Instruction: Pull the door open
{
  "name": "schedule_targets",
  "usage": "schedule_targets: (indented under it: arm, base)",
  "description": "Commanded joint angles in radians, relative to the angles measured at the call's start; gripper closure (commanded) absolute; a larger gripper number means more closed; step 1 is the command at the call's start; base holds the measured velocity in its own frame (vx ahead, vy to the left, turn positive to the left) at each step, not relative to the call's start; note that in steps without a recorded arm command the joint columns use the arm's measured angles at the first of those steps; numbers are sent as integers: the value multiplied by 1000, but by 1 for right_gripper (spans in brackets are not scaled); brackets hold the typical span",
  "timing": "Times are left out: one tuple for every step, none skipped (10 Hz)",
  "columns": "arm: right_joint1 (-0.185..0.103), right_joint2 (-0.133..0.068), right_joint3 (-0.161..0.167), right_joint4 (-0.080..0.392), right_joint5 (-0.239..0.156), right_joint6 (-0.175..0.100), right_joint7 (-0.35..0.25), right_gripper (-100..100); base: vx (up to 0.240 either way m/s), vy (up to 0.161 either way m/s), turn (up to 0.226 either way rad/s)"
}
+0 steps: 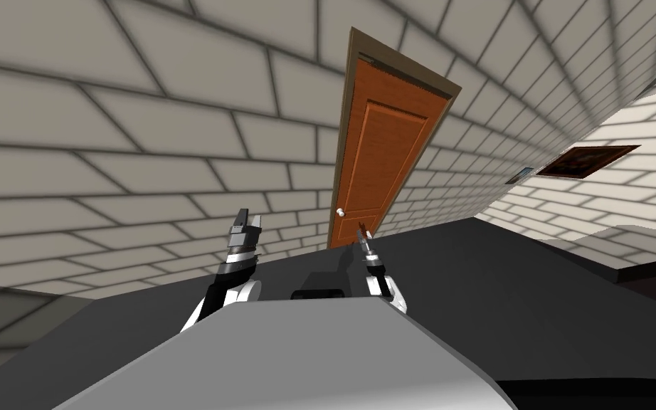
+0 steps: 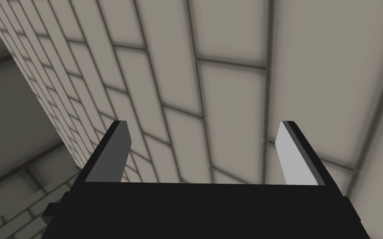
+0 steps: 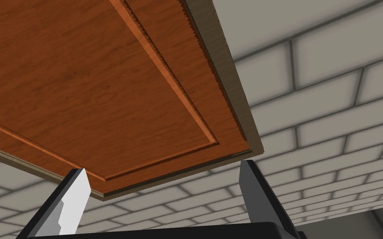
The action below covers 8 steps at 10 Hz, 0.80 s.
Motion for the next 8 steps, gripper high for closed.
schedule_targets:
  arm:
    - [-12, -5, -1, 34, 15, 0, 26, -100]
    - [-22, -8, -3, 64, 24, -5, 43, -100]
    - [-31, -10, -5, 93, 33, -11, 60, -100]
    - [-41, -13, -7, 122, 42, -16, 76, -100]
    - [-51, -16, -9, 151, 51, -22, 93, -100]
    - [-60, -18, -10, 179, 59, -27, 108, -100]
    - [-69, -20, -12, 207, 67, -32, 124, -100]
    - [-79, -22, -14, 234, 76, -37, 139, -100]
  base:
    - [104, -3, 10]
    - [103, -11, 9]
    - [98, -24, 9]
    - [104, -4, 13]
    - [106, 10, 9]
    - [93, 5, 8]
    - [91, -7, 8]
    - [98, -3, 13]
